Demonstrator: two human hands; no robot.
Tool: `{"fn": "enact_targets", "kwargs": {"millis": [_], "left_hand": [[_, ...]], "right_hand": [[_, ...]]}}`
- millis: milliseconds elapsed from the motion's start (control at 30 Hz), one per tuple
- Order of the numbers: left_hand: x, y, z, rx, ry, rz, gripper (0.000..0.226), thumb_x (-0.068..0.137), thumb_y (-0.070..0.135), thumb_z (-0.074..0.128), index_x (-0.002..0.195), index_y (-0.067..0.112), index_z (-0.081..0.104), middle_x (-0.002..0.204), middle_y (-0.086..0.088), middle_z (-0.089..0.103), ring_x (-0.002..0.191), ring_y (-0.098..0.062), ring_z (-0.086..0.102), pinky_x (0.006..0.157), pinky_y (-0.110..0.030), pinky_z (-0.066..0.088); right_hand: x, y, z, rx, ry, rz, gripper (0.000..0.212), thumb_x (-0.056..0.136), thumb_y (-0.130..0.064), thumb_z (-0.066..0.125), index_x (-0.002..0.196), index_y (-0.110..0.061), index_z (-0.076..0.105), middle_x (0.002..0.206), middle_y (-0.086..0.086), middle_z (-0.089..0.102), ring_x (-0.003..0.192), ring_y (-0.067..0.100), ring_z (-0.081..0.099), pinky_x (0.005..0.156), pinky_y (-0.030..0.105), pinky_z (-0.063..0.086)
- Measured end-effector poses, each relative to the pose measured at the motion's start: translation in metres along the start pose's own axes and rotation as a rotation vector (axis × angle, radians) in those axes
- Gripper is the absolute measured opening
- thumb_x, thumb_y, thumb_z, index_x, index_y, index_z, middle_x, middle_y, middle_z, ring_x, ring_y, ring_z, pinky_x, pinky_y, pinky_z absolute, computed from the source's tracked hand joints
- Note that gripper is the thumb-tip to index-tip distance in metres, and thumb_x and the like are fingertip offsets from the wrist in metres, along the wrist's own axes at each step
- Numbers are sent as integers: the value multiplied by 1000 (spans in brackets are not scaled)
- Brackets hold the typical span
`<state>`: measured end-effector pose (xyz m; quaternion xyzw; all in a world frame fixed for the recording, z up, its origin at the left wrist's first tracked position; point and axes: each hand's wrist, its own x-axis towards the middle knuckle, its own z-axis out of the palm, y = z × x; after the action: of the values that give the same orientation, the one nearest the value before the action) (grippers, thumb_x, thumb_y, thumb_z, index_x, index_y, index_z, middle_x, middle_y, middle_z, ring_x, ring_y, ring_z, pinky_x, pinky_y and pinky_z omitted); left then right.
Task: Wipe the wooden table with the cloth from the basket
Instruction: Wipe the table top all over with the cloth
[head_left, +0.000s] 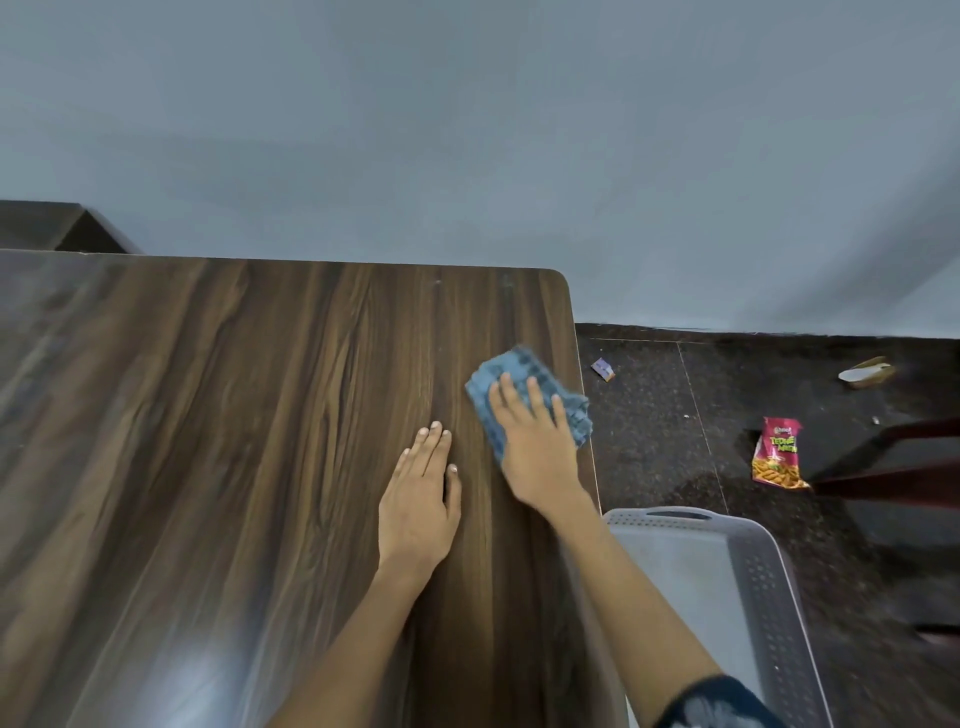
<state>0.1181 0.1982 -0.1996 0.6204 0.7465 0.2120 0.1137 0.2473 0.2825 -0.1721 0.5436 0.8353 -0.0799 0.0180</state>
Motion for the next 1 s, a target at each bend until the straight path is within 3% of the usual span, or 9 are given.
{"fn": "enact_targets", "kwargs": {"millis": [100, 233, 333, 500, 600, 800, 867, 933, 1000], "left_hand": [[-12, -4, -1, -20, -12, 13, 45, 97, 27, 33, 139, 12, 38, 146, 0, 37, 135, -6, 22, 111, -24, 14], [-25, -7, -3, -23, 0, 19, 45, 97, 28, 31, 138, 11, 39, 146, 0, 37, 134, -5, 20, 112, -26, 15], [-34, -7, -4, -4, 1, 17, 57, 92, 37, 15, 137, 11, 40, 145, 0, 38, 134, -5, 21, 111, -27, 16], [-56, -9, -8, 16, -2, 1, 60, 91, 39, 12, 138, 12, 39, 145, 0, 38, 133, -5, 21, 111, -26, 15], [-69, -11, -11, 9, -21, 2, 61, 91, 39, 10, 139, 12, 37, 146, 1, 35, 134, -5, 19, 112, -26, 14], [-93, -17, -17, 14, -47, 25, 61, 91, 39, 12, 138, 10, 38, 146, 0, 36, 134, -5, 19, 111, -27, 14], [-102, -19, -19, 22, -54, 31, 58, 92, 37, 14, 137, 10, 40, 145, -1, 38, 134, -7, 21, 111, -30, 17], [-110, -22, -21, 25, -66, 35, 57, 93, 37, 15, 137, 10, 40, 145, -1, 38, 134, -8, 23, 112, -32, 17], [-118, -24, -23, 33, -72, 35, 58, 93, 37, 14, 137, 10, 39, 145, -1, 38, 134, -8, 22, 111, -32, 15]], "right_hand": [[-62, -16, 18, -13, 14, -119, 78, 75, -30, 71, 143, -20, 34, 148, -1, 37, 136, 24, 36, 113, 45, 23], [-126, -3, 22, 5, -37, -38, 86, 62, -32, 77, 139, -23, 41, 143, -4, 45, 130, 20, 45, 100, 41, 42], [-115, 10, 12, -6, 33, 177, 61, 78, -31, 54, 138, -23, 44, 143, -4, 45, 127, 25, 47, 87, 42, 48], [-73, -2, 5, 64, -11, 251, 55, 100, -24, 30, 150, -21, 7, 158, -2, 5, 145, 26, 3, 114, 45, 11], [-88, -15, 13, -8, 77, 86, 61, 88, -20, 55, 144, -16, 32, 152, 4, 29, 139, 30, 29, 109, 48, 18], [-195, -32, 34, -63, -111, -28, 103, 56, -42, 81, 143, -19, 30, 143, 2, 45, 134, 26, 37, 111, 54, 11], [-214, -22, 39, -85, -61, 17, 84, 75, -47, 62, 146, -21, 24, 144, 2, 44, 135, 28, 35, 109, 53, 9], [-210, -14, 36, -89, 8, 110, 56, 96, -43, 12, 146, -22, 25, 145, 1, 42, 135, 27, 33, 110, 53, 20], [-194, -13, 31, -26, -38, 191, 51, 98, -40, 15, 142, -22, 32, 148, 0, 35, 133, 29, 39, 102, 53, 35]]}}
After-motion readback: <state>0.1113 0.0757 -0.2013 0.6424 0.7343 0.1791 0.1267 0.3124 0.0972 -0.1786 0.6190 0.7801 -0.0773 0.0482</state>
